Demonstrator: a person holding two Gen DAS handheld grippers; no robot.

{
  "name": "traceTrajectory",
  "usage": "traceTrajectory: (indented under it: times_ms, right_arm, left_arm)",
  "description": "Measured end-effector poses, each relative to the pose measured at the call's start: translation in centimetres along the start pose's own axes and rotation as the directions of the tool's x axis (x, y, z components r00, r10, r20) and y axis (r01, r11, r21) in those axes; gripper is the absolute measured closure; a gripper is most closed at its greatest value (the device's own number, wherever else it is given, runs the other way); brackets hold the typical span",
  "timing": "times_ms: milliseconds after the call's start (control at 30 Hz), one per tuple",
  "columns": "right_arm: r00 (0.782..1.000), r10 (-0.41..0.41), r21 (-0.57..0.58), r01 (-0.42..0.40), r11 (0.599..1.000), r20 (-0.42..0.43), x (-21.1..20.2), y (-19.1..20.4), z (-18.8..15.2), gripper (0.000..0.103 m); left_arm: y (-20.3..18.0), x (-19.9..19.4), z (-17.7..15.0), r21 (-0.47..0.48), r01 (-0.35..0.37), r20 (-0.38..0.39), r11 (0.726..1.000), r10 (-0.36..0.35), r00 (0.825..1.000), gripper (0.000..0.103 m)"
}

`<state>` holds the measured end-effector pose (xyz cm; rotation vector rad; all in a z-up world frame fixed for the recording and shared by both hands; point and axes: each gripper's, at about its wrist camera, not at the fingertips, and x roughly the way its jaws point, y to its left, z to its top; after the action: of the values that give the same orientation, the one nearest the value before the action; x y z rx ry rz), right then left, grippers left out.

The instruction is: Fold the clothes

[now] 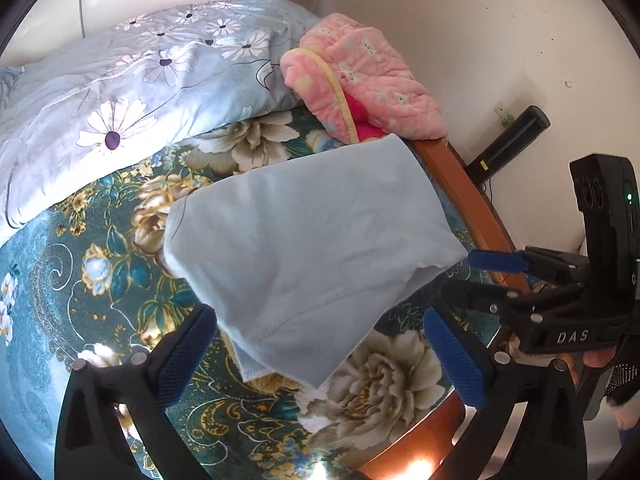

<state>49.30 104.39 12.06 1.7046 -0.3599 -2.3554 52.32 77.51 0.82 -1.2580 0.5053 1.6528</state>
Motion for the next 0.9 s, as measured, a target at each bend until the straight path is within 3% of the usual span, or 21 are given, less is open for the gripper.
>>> traceTrajectory:
  times_ms: [133, 267, 400, 700, 900]
  right_arm:
    - [1.0, -0.012, 0.018, 0.011, 1.0, 0.01, -0.3, 0.9, -1.9, 0.016]
    - [0.999, -0.038, 0.03, 0.037, 0.999, 0.038, -0.9, 2.5, -3.8, 0.0]
    - [0.997, -0.029, 0.066, 0.024, 0.997, 0.075, -1.6, 4.1, -5.6, 0.0]
    - [0.985, -0.128, 0.097, 0.117, 0.988, 0.112, -2.0, 8.0, -9.5, 0.0]
    - [0.979, -0.166, 0.087, 0.156, 0.984, 0.121, -2.0, 10.3, -12.6, 0.0]
  left_arm:
    - [-0.1, -0.9, -1.7, 0.051, -0.034, 0.012, 0.998, 0.033, 0.999, 0.0]
    - [0.0, -2.3, -3.5, 0.095, -0.022, 0.03, 0.995, 0.019, 0.999, 0.0]
    - [0.4, -4.6, -5.5, 0.131, -0.044, 0.069, 0.99, 0.035, 0.997, 0.0]
    - [1.9, -9.1, -9.9, 0.12, -0.054, 0.151, 0.991, 0.036, 0.988, 0.0]
    - [2.4, -10.4, -12.2, 0.115, -0.08, 0.16, 0.99, 0.061, 0.985, 0.0]
